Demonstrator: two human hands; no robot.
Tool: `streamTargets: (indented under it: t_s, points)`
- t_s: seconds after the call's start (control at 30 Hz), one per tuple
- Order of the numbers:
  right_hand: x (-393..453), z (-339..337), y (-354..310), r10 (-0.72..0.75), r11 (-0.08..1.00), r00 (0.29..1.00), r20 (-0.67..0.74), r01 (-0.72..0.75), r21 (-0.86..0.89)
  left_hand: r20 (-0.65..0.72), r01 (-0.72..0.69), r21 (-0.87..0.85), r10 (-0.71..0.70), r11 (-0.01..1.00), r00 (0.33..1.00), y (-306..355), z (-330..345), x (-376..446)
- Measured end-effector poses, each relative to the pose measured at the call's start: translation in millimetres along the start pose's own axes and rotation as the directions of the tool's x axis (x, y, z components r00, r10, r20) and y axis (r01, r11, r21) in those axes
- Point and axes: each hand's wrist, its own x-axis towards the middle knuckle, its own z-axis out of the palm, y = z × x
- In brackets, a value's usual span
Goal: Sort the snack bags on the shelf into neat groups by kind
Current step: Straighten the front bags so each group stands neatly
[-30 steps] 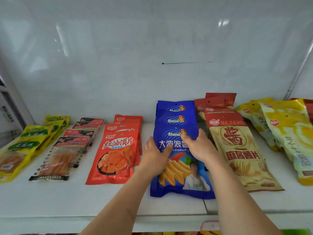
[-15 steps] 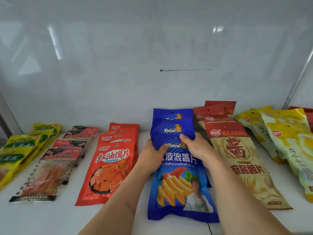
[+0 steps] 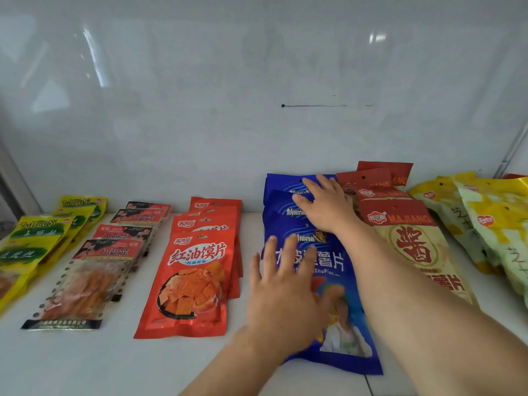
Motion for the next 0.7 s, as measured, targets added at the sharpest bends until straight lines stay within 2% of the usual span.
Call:
streamTargets:
  t_s: [0.1, 0.27, 0.37, 0.5, 0.7]
  points:
    - [12.6, 3.9, 2.7, -0.002, 0.998, 0.998, 0.062, 0.005, -0.061, 0.258, -0.032, 0.091, 0.007, 0.995, 0.966, -0.4, 7.4, -7.0]
    - [20.3, 11.9, 3.4, 0.035, 0.999, 0.989, 0.144, -0.034, -0.009, 0.262, -0.023, 0.165, -0.021, 0.986, 0.965, -7.4, 5.9, 4.7]
    - [21.8, 14.7, 3.5, 0.044, 0.999, 0.985, 0.166, -0.040, -0.028, 0.323, 0.011, 0.123, -0.050, 0.992, 0.945, -10.4, 4.6, 10.2]
    - [21.2, 24.2, 3.9, 0.041, 0.998, 0.981, 0.191, -0.030, -0.060, 0.333, 0.077, 0.050, -0.089, 0.996, 0.939, -13.7, 10.1, 11.8]
    - [21.5, 35.1, 3.7, 0.055, 0.997, 0.974, 0.218, -0.044, -0.059, 0.360, 0.086, 0.034, -0.092, 0.996, 0.929, -16.2, 12.4, 15.0]
